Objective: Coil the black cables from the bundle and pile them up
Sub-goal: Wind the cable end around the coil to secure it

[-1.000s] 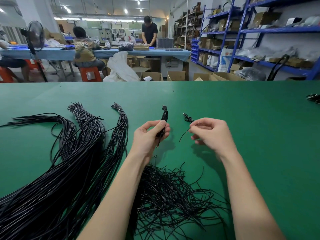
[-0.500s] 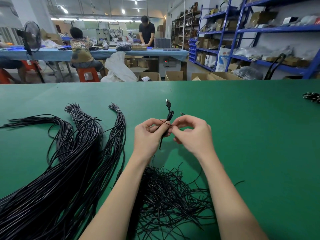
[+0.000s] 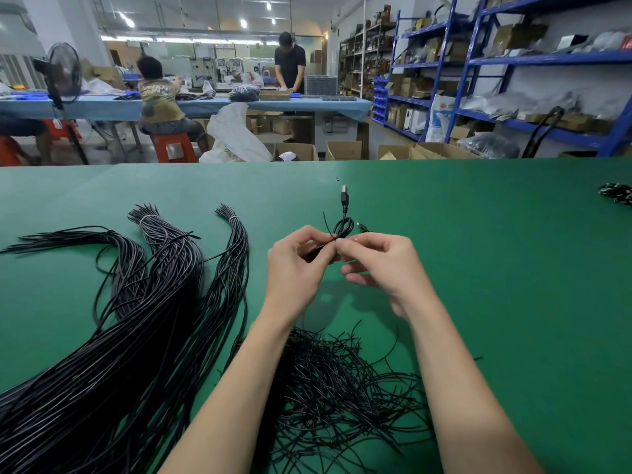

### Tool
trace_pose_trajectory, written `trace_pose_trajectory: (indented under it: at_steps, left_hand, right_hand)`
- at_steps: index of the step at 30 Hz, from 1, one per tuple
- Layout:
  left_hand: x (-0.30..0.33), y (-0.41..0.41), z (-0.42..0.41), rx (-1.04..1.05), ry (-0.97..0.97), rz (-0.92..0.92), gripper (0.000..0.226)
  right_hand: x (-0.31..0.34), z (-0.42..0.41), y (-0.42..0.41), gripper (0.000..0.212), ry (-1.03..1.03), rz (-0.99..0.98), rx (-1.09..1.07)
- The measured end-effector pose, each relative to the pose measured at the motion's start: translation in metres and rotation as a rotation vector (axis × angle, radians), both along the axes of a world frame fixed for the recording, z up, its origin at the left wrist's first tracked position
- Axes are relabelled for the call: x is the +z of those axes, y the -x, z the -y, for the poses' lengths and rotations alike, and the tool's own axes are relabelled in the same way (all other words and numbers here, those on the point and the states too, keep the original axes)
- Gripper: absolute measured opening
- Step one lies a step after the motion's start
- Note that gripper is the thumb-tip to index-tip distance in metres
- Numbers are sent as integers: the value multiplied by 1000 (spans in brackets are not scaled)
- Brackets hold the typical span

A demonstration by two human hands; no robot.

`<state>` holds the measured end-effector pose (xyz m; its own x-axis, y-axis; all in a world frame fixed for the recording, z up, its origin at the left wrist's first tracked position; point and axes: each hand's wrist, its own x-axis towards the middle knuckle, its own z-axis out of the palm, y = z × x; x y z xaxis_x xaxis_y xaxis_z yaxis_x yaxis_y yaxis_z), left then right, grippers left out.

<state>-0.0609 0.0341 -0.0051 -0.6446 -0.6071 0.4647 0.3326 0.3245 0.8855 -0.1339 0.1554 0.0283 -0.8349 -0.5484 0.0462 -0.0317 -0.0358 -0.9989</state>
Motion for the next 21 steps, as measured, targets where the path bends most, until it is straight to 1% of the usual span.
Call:
trace_pose_trajectory:
  at_steps: [3, 5, 11, 16, 21]
  left_hand:
    - [-1, 0, -1, 16, 91, 8, 7]
    - [-2, 0, -1, 41, 135, 25, 6]
    - [-4, 2, -2, 80, 238, 55, 15]
    - [-2, 0, -1, 89, 256, 62, 22]
    - [2, -3, 1, -33, 222, 84, 21]
  right_hand:
    - [-1, 0, 2, 14, 32, 161, 2]
    - [-3, 0, 3, 17, 23, 206, -6]
    - [-7, 1, 5, 13, 43, 332, 27]
    - [-9, 1, 6, 14, 87, 368, 57]
    - [-9, -1, 7, 6, 130, 343, 71]
